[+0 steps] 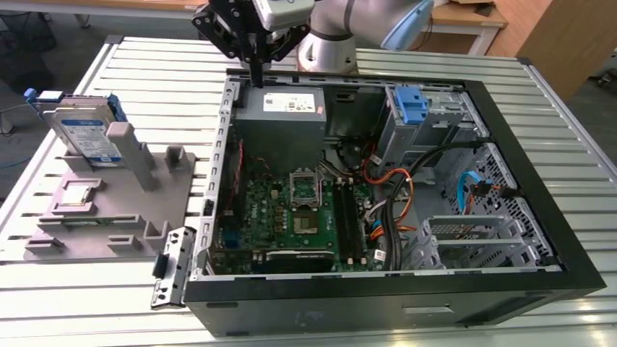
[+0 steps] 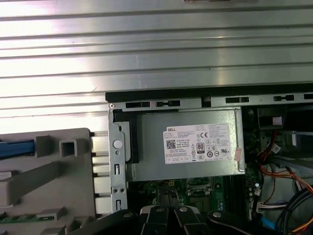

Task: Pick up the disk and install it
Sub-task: 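Reach for the disk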

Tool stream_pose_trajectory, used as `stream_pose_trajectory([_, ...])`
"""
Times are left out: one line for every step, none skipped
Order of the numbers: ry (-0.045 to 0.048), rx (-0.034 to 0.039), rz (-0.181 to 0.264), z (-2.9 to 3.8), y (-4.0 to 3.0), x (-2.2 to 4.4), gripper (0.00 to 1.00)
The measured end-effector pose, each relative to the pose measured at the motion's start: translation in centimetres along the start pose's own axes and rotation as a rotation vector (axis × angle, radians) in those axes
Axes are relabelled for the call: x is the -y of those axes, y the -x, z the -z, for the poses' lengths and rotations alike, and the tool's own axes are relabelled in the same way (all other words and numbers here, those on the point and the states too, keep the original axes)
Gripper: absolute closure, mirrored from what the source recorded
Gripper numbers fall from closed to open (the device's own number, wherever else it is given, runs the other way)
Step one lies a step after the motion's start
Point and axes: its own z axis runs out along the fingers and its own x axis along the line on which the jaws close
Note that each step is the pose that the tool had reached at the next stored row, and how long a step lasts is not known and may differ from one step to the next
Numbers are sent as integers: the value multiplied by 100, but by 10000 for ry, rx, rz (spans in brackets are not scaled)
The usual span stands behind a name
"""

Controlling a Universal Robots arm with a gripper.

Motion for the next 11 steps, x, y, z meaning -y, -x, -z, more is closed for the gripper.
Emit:
stream_pose_trajectory([0,0,0,0,-10,1,89])
stream_pose_trajectory([1,0,0,0,-18,1,89])
stream_pose_trajectory([0,0,0,0,-20,1,89])
stream_pose_trajectory([1,1,2,0,-20,1,89])
stream_pose_trajectory([0,-1,1,1,-21,1,89])
stream_pose_trajectory([0,0,0,1,-28,2,89])
stream_pose_trajectory([0,0,0,1,-34,2,89])
stream_pose_trajectory([-1,0,0,1,-34,3,89])
stream_pose_trajectory([0,0,0,1,-35,3,89])
stream_pose_trajectory([-1,0,0,1,-36,3,89])
stream_pose_trajectory([0,0,0,1,-36,3,89])
